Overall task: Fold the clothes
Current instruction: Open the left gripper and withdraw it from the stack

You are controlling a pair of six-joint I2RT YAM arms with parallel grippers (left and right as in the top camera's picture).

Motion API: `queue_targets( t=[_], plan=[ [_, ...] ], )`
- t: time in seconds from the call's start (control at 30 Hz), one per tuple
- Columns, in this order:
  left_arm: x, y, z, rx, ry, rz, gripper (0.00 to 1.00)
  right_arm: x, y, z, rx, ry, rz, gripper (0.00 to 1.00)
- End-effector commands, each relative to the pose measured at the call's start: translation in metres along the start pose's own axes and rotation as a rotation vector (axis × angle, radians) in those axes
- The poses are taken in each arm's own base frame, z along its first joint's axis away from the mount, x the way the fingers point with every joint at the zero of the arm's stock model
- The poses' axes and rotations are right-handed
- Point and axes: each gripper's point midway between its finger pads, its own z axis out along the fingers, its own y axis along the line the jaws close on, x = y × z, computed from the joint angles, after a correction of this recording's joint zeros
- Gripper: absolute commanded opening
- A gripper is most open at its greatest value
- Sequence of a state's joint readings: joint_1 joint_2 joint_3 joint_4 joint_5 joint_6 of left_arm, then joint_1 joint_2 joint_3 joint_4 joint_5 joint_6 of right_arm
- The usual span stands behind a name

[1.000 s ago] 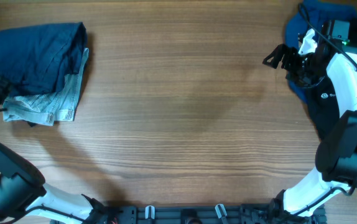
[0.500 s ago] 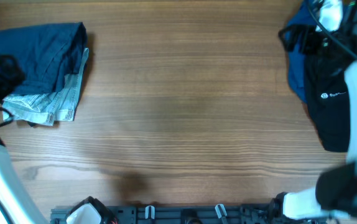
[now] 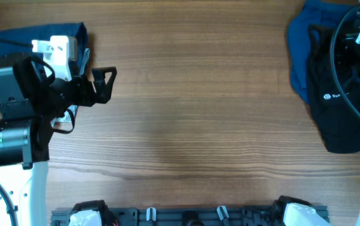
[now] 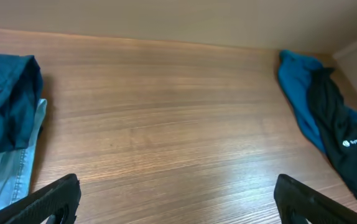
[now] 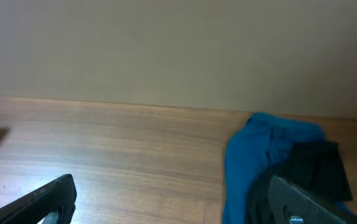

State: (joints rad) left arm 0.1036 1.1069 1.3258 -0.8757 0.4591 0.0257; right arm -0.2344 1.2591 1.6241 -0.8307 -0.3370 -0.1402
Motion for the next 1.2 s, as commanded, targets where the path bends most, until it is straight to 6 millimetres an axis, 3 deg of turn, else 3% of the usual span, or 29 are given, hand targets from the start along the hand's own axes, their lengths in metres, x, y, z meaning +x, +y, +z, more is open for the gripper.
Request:
queue_targets(
  t=[0.0,0.53,0.7,0.87,1.07,1.17],
  plan=[
    [0.0,-0.005,-0.003,0.017,-0.007,0.03,1.0,0.003,-0.004,0.008,0.011,0.02,-0.012,1.0],
    [0.005,-0.01,-0.009,0.028,0.002,0.016,1.0,0.025,-0.014,0.045,-0.003,0.113,0.02,1.0],
    [-0.004,-0.026,-0.021,0.058,-0.197,0.145,1.0,0.031,-0.017,0.055,-0.006,0.137,0.028,1.0],
    [0.025,-0.043,-0.037,0.106,-0.465,0.293,1.0,0.033,-0.018,0.058,-0.008,0.146,0.031,1.0],
    [0.078,-0.036,-0.043,0.086,-0.547,0.322,1.0,0.033,-0.018,0.058,-0.007,0.146,0.031,1.0],
    [0.091,-0.035,-0.042,0.09,-0.622,0.355,1.0,0.033,-0.018,0.058,-0.007,0.146,0.031,1.0]
  ],
)
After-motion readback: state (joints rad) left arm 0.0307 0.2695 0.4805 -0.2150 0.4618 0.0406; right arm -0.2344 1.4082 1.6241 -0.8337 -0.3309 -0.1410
